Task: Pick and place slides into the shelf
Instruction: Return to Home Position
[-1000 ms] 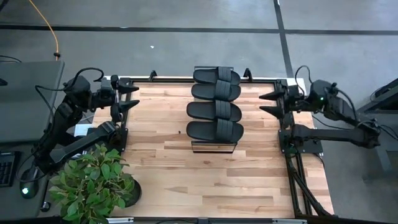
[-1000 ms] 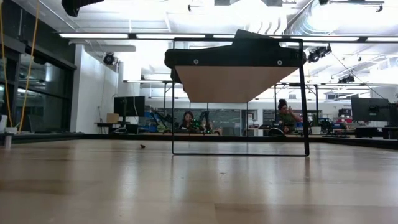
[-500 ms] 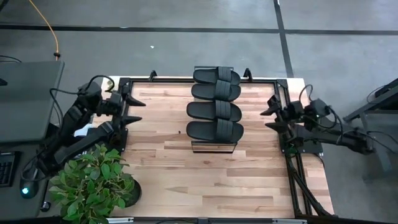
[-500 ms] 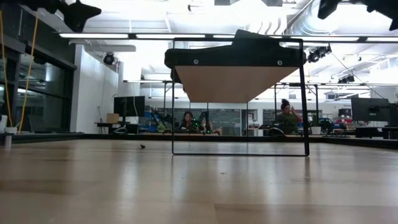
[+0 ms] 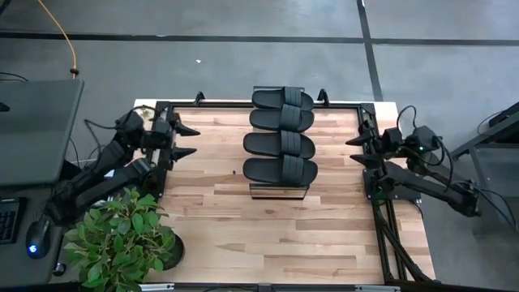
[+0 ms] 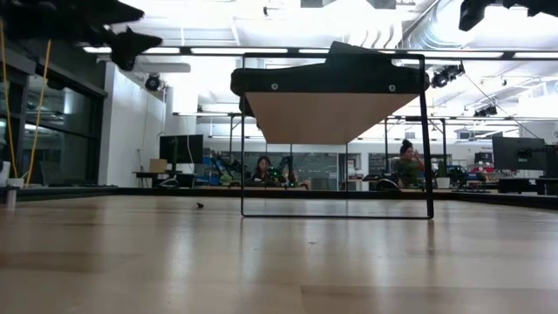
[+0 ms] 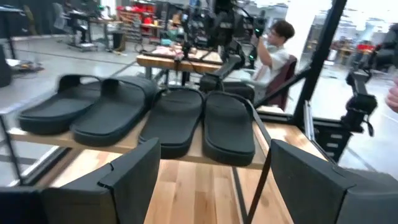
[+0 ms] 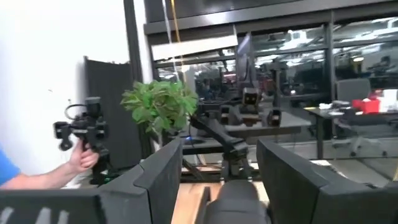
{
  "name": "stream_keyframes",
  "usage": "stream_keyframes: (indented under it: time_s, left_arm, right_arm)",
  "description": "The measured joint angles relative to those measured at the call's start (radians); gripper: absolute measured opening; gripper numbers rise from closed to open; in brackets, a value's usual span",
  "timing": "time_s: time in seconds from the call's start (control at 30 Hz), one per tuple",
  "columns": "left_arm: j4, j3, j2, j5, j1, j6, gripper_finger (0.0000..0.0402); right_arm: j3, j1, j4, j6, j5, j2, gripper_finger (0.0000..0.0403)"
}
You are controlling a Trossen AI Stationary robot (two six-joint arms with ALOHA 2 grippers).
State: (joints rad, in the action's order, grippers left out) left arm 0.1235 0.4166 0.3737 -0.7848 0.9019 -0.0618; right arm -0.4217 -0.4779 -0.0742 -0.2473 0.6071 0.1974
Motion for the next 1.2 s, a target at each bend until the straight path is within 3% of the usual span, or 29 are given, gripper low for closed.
stream_keyframes:
  time_s: [0.17,0.3,0.53,0.7,0.9,1.2]
  left_arm:
    - [-0.112,-0.022,0.130,0.105,-0.118,0.004,0.0285]
    - [-0.141,0.022,0.239,0.174,-0.281,0.062,0.0285]
    - [0.054,0.196,0.299,0.651,-0.624,0.134,0.0285]
    - [0.140,0.237,0.263,0.818,-0.804,0.120,0.0285]
    - [0.271,0.237,0.216,1.016,-0.930,0.031,0.0285]
    - [0.289,0.202,0.080,1.081,-0.961,0.008,0.0285]
  right_arm:
    - [0.000,-0.055,-0.042,0.008,0.071,0.013,0.0200]
    - [0.000,-0.064,-0.073,-0.045,0.120,0.048,0.0200]
    - [0.000,0.060,-0.126,-0.061,0.150,0.062,0.0200]
    - [0.042,0.216,-0.126,-0.018,0.028,0.062,0.0200]
    - [0.103,0.404,-0.141,0.022,-0.157,0.066,0.0200]
    - [0.110,0.561,-0.168,0.091,-0.250,0.065,0.0200]
